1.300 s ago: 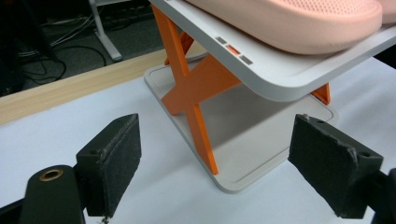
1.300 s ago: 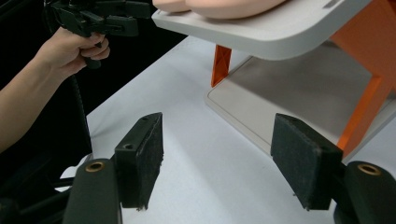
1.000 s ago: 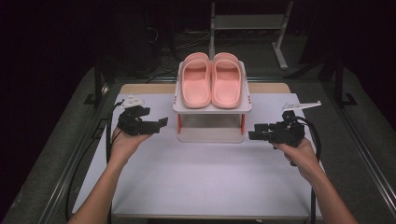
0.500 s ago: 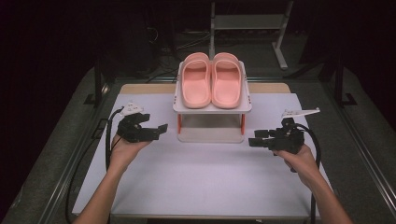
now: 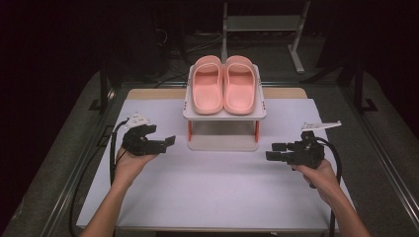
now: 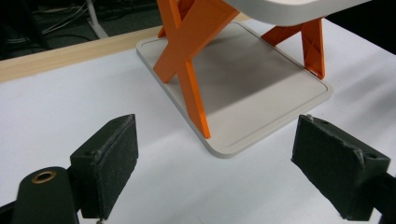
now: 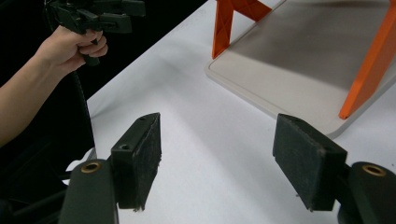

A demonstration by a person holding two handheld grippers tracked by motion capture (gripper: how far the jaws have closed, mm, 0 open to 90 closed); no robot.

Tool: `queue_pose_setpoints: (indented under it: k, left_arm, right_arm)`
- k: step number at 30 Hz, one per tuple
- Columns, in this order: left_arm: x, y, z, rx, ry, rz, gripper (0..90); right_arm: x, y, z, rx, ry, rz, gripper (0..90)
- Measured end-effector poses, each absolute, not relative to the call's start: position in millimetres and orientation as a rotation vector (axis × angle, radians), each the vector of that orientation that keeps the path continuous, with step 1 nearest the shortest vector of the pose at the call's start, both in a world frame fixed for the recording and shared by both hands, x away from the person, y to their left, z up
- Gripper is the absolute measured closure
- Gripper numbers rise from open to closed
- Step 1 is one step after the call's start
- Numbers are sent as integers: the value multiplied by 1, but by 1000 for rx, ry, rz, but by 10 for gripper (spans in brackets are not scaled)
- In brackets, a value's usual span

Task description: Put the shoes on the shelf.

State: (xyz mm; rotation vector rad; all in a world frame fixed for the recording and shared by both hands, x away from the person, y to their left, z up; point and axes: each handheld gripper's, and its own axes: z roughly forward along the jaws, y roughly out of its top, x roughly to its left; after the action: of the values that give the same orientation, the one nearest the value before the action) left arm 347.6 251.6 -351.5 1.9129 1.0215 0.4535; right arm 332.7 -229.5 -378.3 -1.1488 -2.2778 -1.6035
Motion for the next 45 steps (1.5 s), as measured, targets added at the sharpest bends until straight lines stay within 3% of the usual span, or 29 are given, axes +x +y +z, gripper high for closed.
queue_pose_setpoints:
  k: [45]
  left_arm:
    - [316,273,-384,1898,1057,447,85]
  right_arm:
    - [307,-249,-410,-1190,-2224,-1586,308]
